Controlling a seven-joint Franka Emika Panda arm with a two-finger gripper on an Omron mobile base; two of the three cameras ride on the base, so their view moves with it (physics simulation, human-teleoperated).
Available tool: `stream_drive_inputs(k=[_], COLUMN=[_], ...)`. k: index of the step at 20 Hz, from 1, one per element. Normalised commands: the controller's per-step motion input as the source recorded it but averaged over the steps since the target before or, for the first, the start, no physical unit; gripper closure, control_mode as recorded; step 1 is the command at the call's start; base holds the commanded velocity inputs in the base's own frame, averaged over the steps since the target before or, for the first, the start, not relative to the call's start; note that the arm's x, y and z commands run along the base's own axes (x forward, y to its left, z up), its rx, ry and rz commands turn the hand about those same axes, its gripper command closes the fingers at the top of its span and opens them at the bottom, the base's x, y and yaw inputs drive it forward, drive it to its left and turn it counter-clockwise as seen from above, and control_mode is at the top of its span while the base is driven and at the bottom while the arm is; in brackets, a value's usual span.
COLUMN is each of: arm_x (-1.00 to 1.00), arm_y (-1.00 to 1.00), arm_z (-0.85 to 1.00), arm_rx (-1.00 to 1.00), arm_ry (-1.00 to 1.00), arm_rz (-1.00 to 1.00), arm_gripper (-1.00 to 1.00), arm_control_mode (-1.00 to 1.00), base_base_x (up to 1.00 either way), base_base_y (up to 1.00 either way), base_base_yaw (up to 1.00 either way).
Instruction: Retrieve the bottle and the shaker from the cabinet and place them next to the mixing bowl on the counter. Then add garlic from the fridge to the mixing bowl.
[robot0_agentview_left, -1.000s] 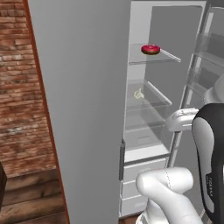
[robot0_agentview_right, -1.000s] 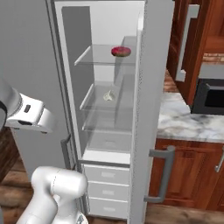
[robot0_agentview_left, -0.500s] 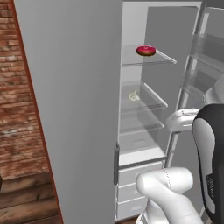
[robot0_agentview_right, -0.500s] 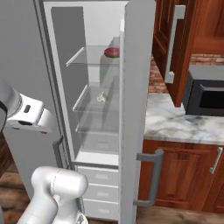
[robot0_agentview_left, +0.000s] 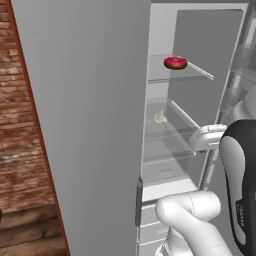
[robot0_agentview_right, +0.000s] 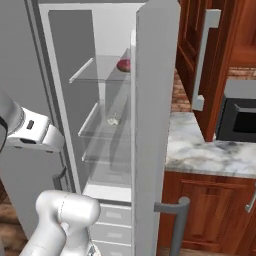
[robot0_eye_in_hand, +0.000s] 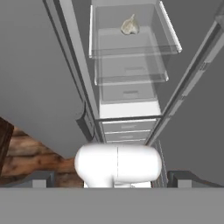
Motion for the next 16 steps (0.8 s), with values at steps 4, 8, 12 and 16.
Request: stream_drive_inputs(k=[4, 8, 12, 16], arm_x=[0.00, 0.00, 0.00, 0.00], arm_y=[0.00, 0.00, 0.00, 0.00], arm_z=[0.00, 0.00, 0.00, 0.00], arm_rx=[0.00, 0.00, 0.00, 0.00], arm_ry=[0.00, 0.00, 0.00, 0.00], arm_rz=[0.00, 0.00, 0.00, 0.00], arm_gripper=[-1.00, -1.00, -1.00, -1.00], arm_control_mode=[1.00, 1.00, 1.00, 1.00], base_base_x=[0.44, 0.41, 0.30, 0.26], base_base_y=[-0.25, -0.25, -0.28, -0.28], base_base_yaw=[0.04, 0.04, 0.04, 0.03])
